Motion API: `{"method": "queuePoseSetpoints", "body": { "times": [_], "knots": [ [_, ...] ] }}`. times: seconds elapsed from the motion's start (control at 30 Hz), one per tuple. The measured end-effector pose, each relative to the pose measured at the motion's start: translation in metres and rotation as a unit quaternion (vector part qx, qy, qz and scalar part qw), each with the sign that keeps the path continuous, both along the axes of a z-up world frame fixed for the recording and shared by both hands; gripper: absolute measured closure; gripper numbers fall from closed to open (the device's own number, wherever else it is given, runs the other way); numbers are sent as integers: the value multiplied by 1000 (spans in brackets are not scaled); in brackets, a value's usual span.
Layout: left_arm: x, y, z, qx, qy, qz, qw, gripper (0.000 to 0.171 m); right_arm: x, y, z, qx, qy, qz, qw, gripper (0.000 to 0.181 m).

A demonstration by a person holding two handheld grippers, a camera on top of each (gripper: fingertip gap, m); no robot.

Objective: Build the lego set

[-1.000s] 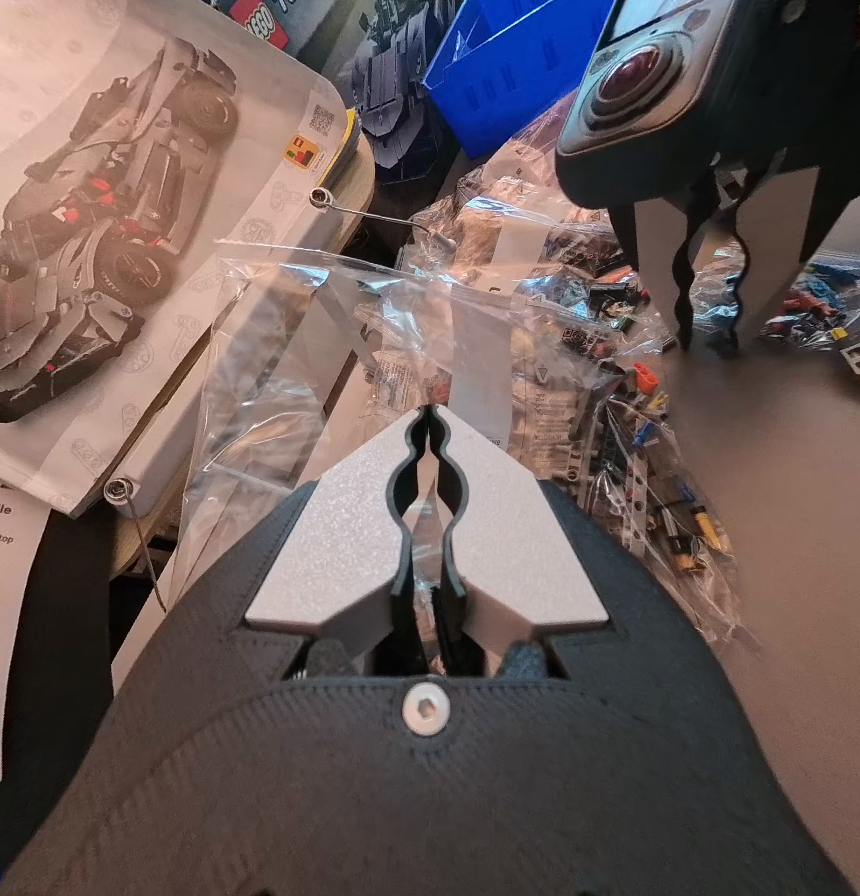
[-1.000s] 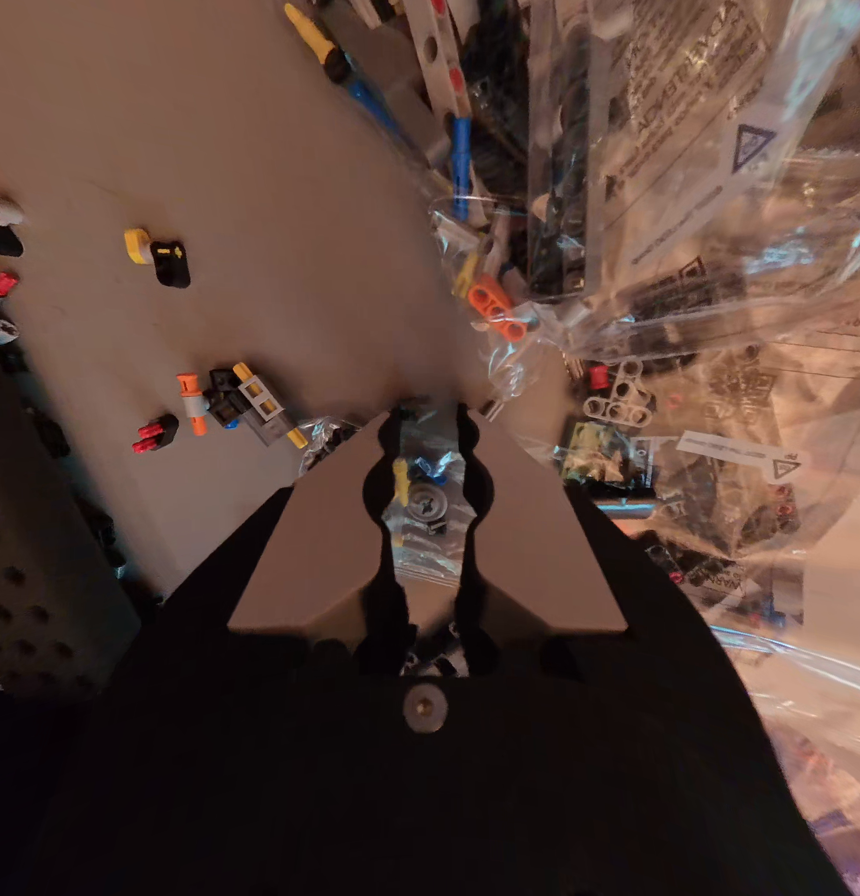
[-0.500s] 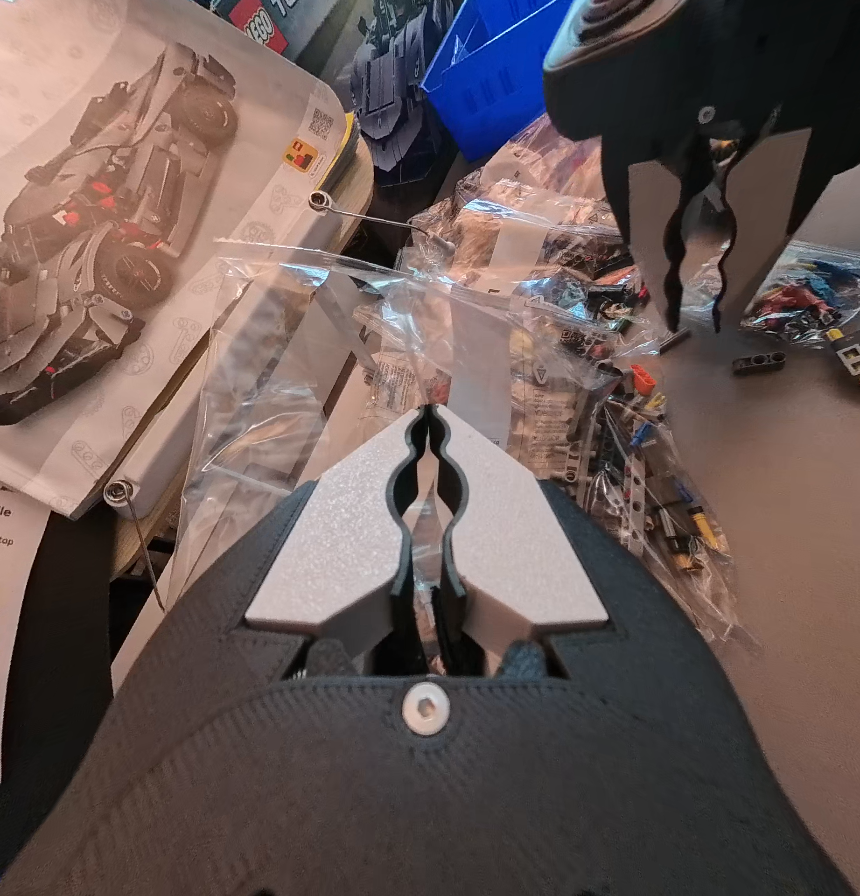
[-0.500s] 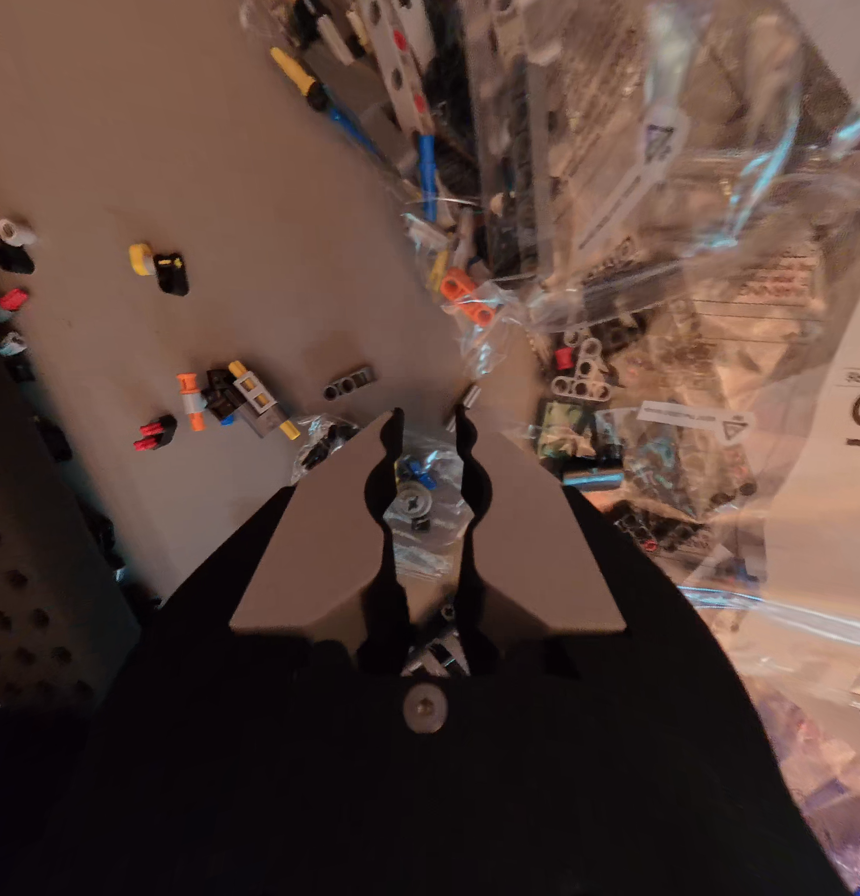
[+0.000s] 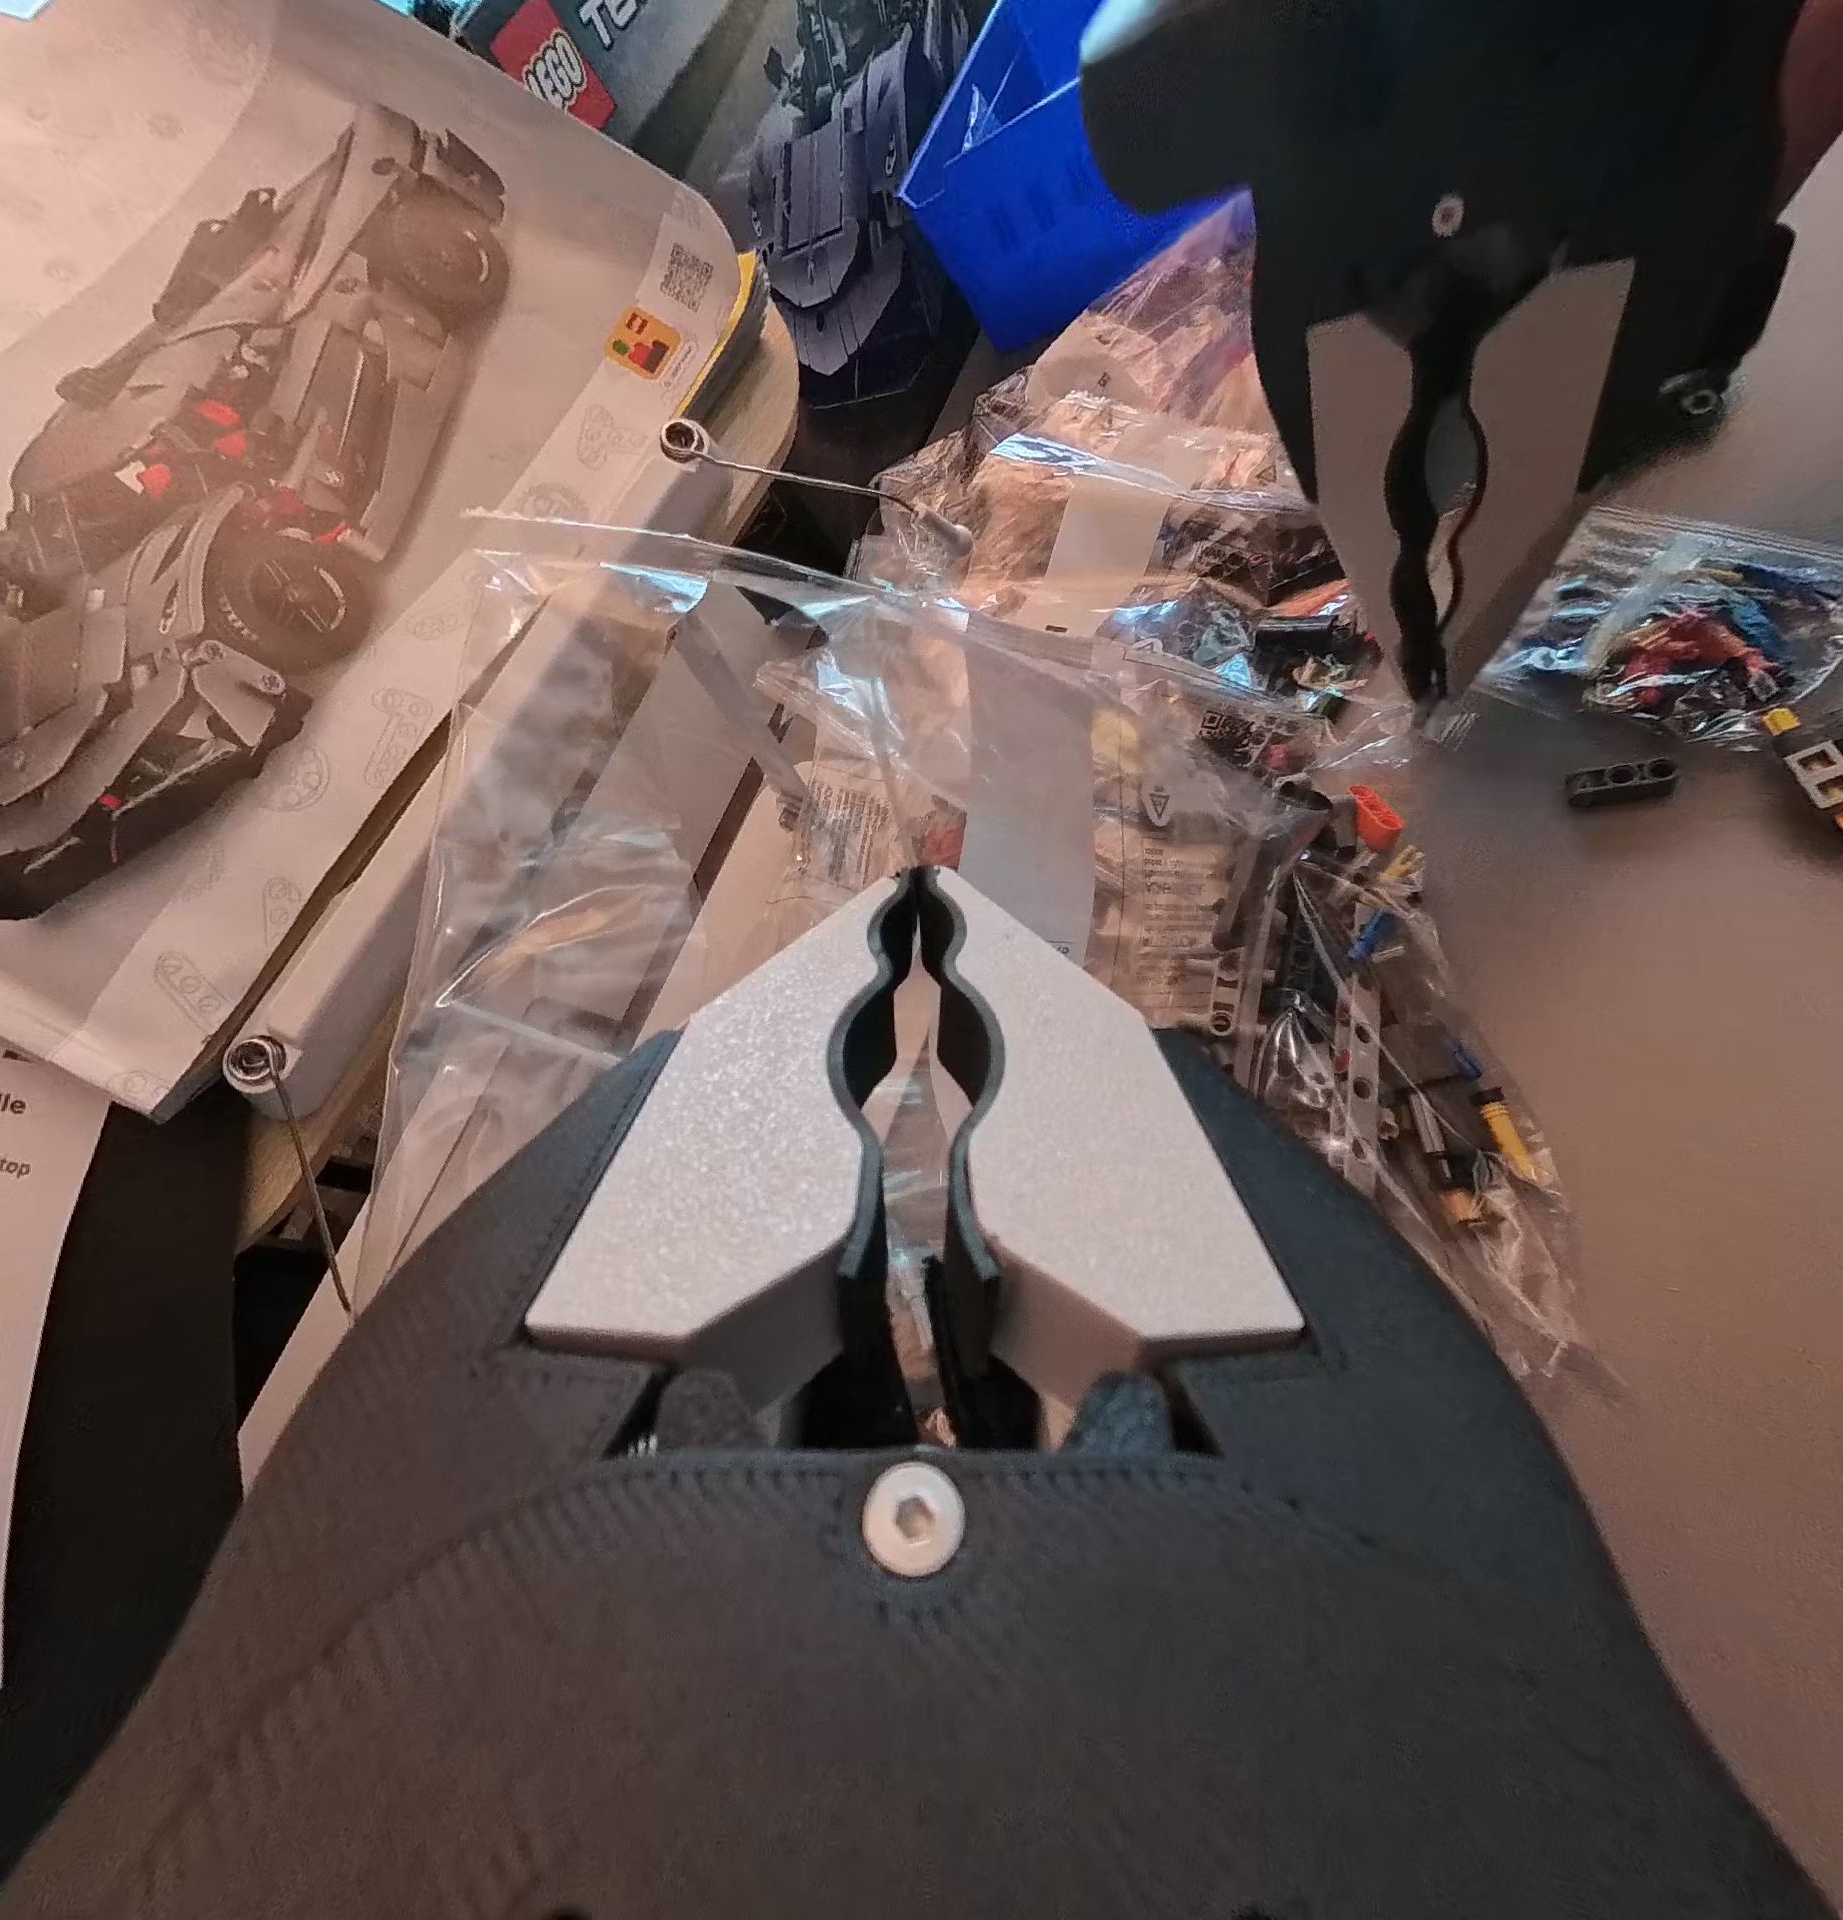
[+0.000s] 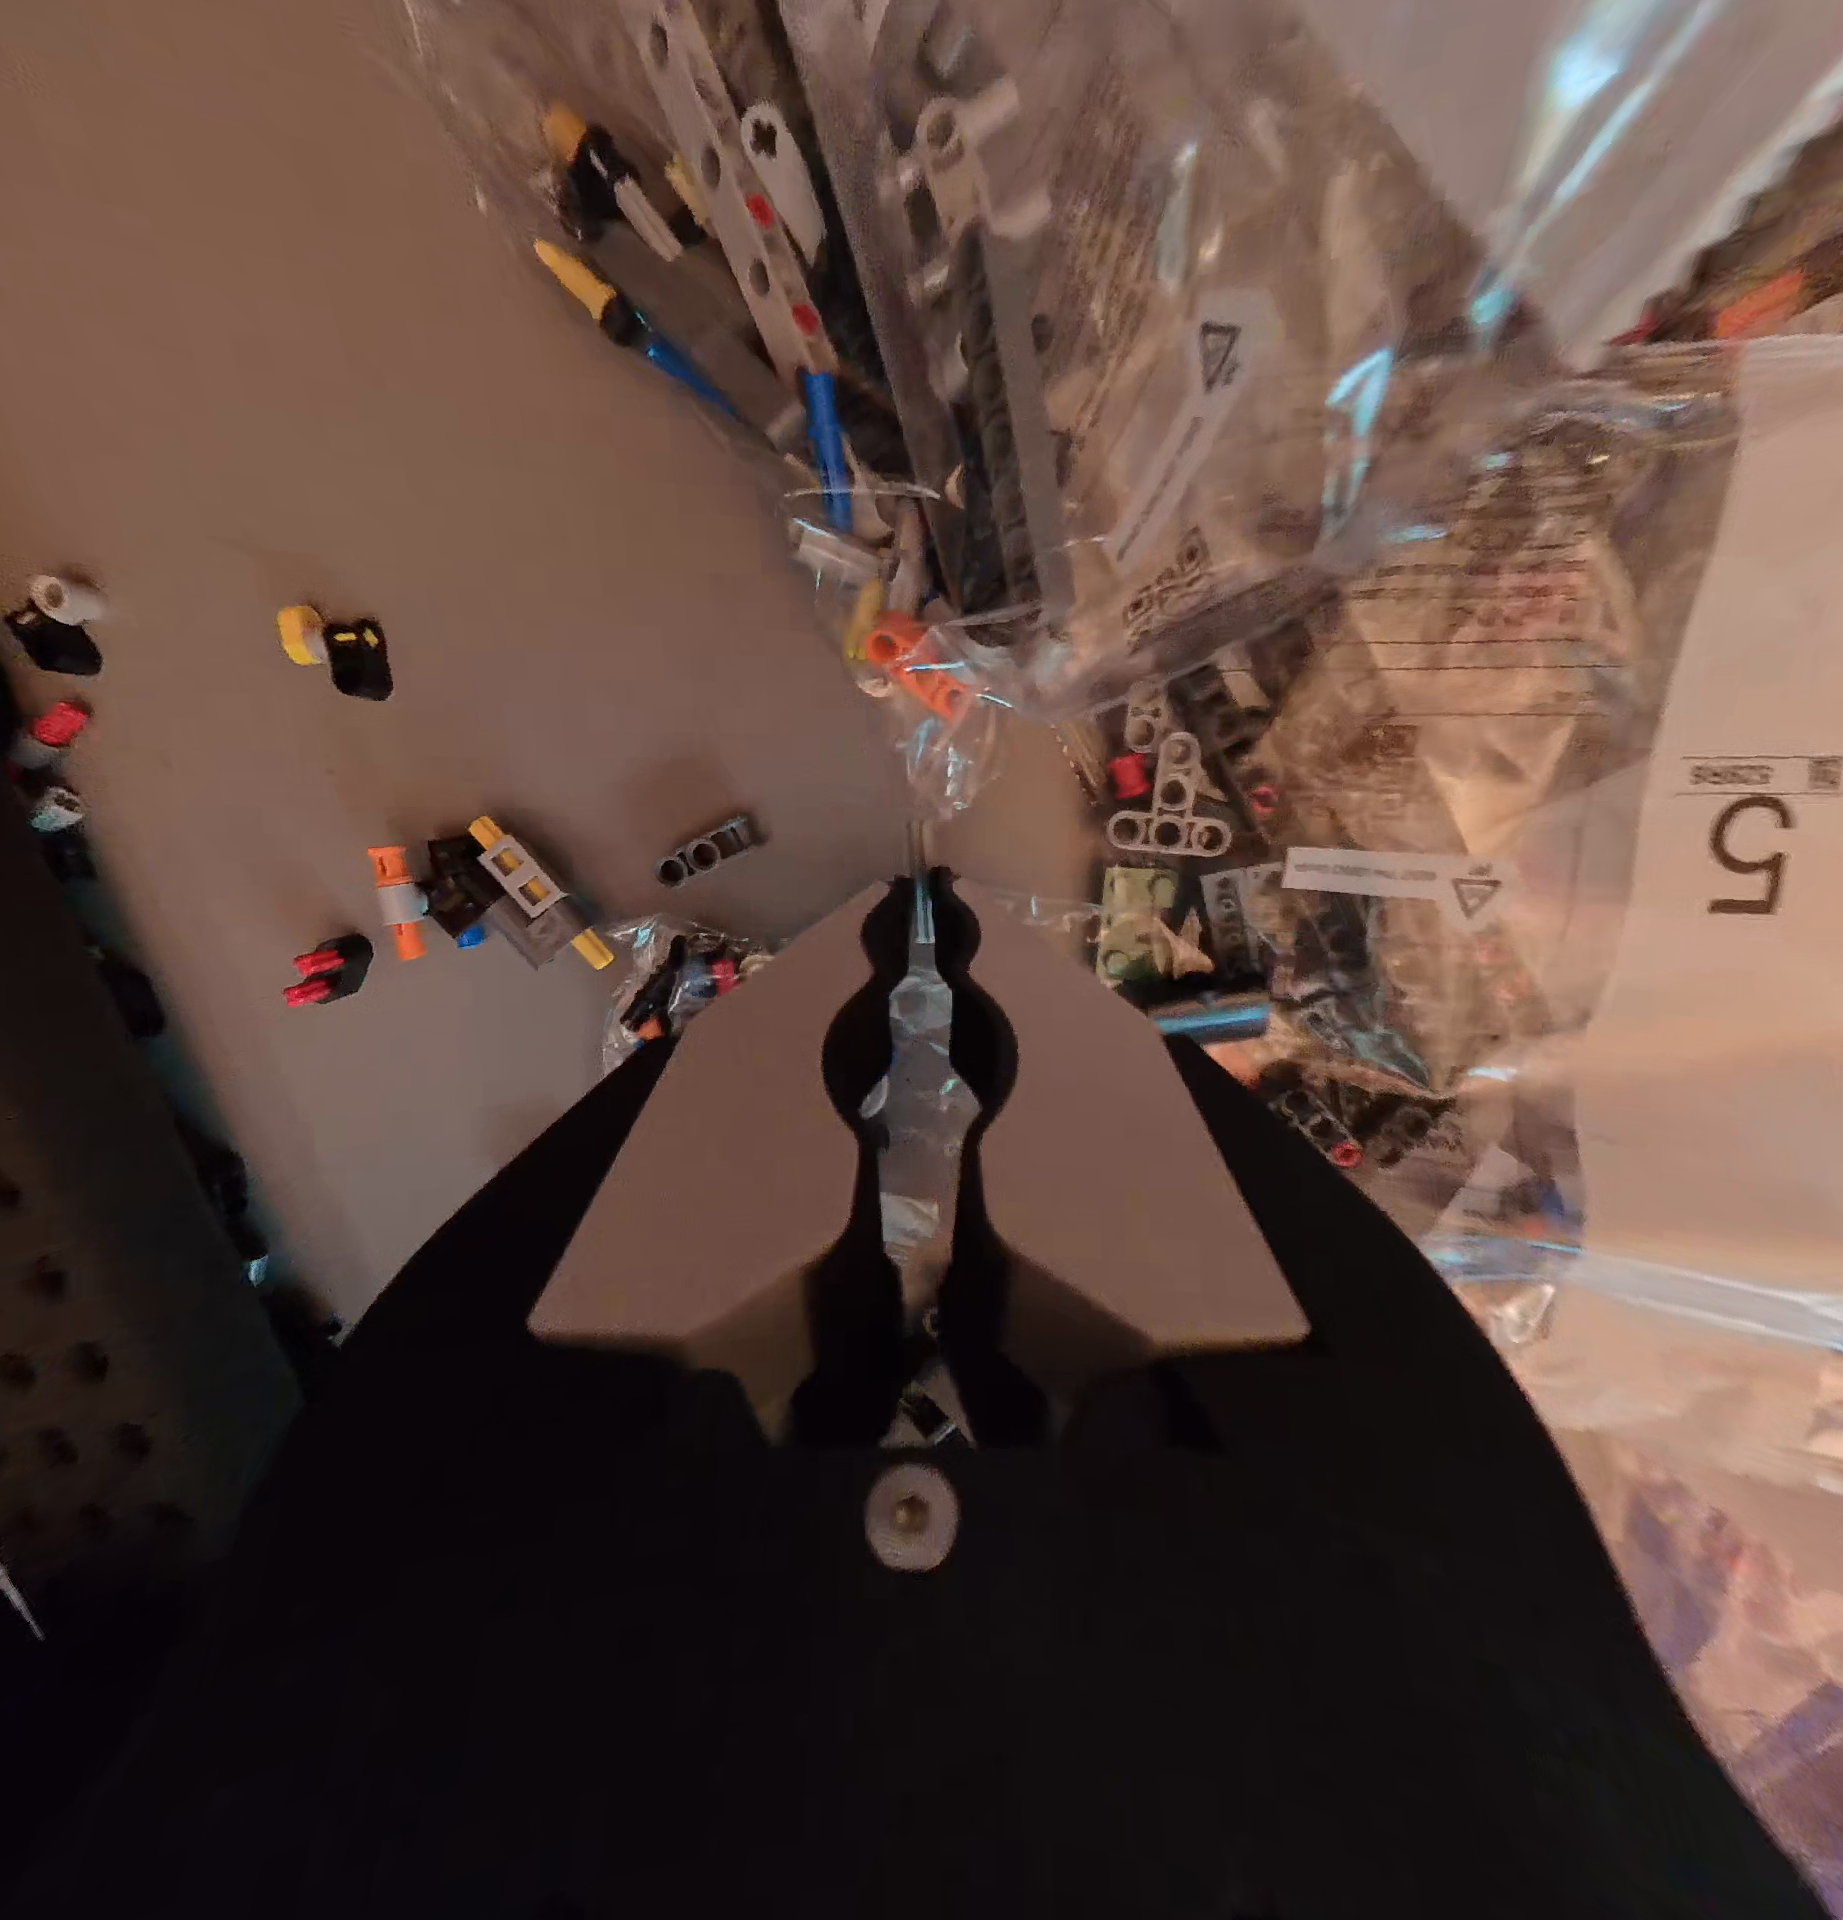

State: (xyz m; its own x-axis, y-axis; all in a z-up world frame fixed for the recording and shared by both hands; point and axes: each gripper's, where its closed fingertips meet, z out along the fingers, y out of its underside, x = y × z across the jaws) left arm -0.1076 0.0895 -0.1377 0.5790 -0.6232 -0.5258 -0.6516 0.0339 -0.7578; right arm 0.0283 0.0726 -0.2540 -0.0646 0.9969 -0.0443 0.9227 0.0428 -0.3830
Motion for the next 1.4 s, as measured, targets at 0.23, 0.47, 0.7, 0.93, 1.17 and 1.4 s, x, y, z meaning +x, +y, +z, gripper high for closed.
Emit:
{"method": "queuePoseSetpoints", "body": {
  "times": [0.23,0.47,0.7,0.93,1.17,1.4],
  "knots": [
    [4,-1,2,3,-2,-7,1000,171,-34,3,92,51,162,8,985,180],
    [9,-4,3,9,-2,-22,1000,171,-96,7,169,118,259,30,958,181],
    [15,-9,6,17,2,-38,999,171,-135,11,163,144,243,30,959,180],
    [20,-12,7,21,2,-50,999,171,-138,14,157,147,244,25,958,174],
    [15,-10,5,18,4,-41,999,171,-115,15,173,148,260,13,954,165],
    [15,-10,6,15,-2,-41,999,171,-69,-6,181,107,297,11,949,167]
  ]
}}
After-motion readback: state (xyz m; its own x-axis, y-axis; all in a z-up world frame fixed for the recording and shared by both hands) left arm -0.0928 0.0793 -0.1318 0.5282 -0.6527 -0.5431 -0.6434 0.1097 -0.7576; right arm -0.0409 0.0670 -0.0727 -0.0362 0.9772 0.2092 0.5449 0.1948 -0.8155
